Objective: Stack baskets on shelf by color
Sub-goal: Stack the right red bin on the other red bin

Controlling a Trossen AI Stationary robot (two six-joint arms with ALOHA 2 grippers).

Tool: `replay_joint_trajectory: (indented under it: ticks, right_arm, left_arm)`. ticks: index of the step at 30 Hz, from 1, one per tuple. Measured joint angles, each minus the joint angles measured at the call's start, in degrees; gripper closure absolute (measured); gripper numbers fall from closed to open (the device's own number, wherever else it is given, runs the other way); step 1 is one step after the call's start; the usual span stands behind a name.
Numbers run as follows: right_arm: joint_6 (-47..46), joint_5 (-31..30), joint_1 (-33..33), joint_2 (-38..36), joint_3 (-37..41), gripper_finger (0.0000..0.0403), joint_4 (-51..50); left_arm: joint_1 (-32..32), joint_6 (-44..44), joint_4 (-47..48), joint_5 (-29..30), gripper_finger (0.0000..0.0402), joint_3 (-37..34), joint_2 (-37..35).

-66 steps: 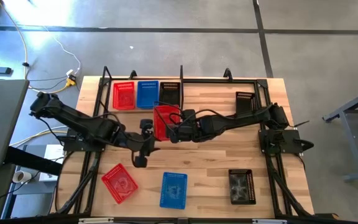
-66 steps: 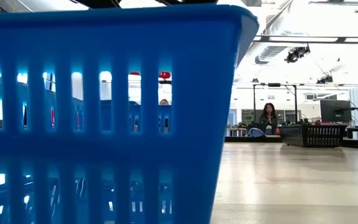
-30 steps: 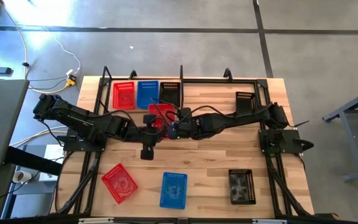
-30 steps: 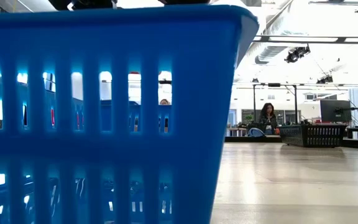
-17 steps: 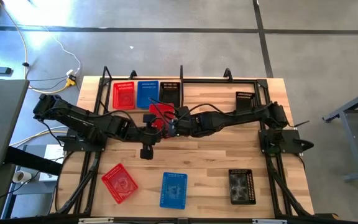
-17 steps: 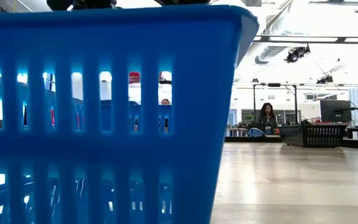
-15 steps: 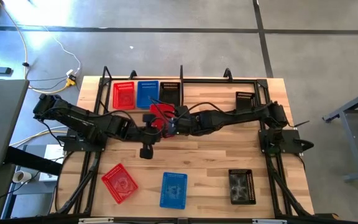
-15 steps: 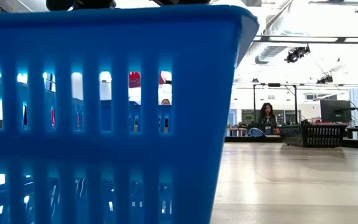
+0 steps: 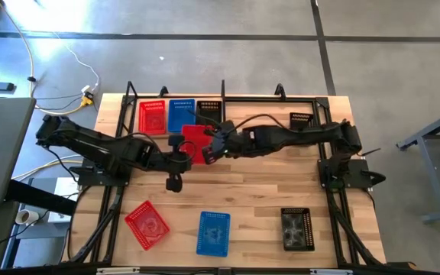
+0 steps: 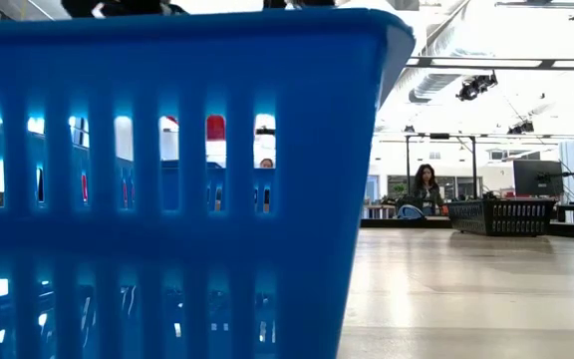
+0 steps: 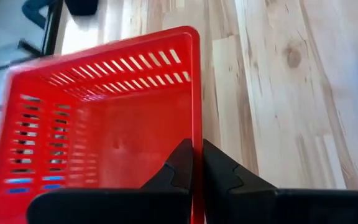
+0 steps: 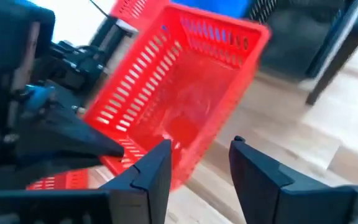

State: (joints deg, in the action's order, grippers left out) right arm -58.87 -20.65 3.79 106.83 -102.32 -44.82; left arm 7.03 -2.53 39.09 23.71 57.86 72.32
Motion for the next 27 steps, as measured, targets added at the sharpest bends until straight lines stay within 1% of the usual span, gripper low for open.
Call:
replay_joint_trajectory:
  ticks: [7, 10, 15, 17, 18, 21, 25, 27]
  right_arm:
    - [9.89, -0.12, -1.94, -4.02, 0.00, 0.0258, -1.02]
    - [14.17, -0.17, -3.14, -5.72, 0.00, 0.0258, -1.55]
    - [20.29, -0.10, -5.37, -7.96, 0.00, 0.0258, -3.14]
    - [21.95, 0.33, -6.25, -8.61, 0.00, 0.0258, -3.42]
    - [22.95, 0.63, -6.72, -8.81, 0.00, 0.0258, -4.09]
    - [25.76, 1.91, -8.15, -9.11, 0.00, 0.0258, -4.35]
    - [29.09, 3.93, -10.09, -9.38, 0.00, 0.0258, -5.37]
    - [30.38, 4.94, -11.16, -9.39, 0.00, 0.0258, -6.19]
  left_arm:
    - [0.00, 0.84, 2.90, 4.28, 0.0401, 0.05, -5.63]
    - [0.00, 0.83, 5.52, 6.30, 0.0401, 0.02, -8.62]
    - [-0.09, 1.18, 11.33, 12.49, 0.0401, 0.12, -13.63]
    - [-0.77, 1.94, 15.45, 14.05, 0.0401, -0.08, -15.62]
    - [-1.21, 2.58, 16.06, 14.56, 0.0401, 0.03, -16.17]
    - [-3.61, 4.63, 22.53, 14.52, 0.0401, -0.13, -18.58]
    - [-7.33, 4.84, 26.06, 14.08, 0.0401, -0.08, -19.99]
    - [-9.41, 3.86, 25.46, 12.78, 0.0401, 0.00, -20.03]
